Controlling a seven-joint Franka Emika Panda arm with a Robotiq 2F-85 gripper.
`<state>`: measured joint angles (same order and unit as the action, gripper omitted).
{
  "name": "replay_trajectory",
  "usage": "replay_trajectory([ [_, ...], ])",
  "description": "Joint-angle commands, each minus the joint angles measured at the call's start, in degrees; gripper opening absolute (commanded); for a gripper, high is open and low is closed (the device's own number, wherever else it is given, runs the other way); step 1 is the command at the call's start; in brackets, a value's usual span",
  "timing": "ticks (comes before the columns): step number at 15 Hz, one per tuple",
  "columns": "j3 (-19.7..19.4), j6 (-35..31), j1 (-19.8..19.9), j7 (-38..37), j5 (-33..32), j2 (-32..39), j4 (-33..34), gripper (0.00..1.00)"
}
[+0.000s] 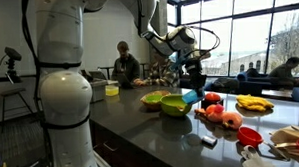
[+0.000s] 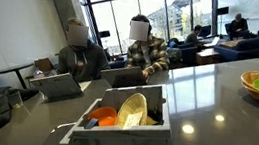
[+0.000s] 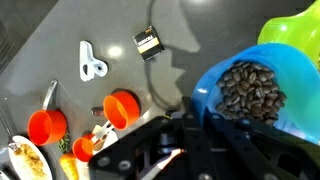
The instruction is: Pour the content in the blue bowl into the green bowl on the right
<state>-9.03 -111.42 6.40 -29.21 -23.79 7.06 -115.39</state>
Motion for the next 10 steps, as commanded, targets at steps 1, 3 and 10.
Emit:
replay_trajectory([
  [1,0.47,2.53,-1.15,0.23,-1.83,-0.04,1.14,0.01],
  [3,0.88,3.16,-1.73,0.19,-2.52,0.18,1.39,0.01],
  [10,3.31,2.80,-4.16,1.86,-3.38,-0.46,0.40,0.01],
])
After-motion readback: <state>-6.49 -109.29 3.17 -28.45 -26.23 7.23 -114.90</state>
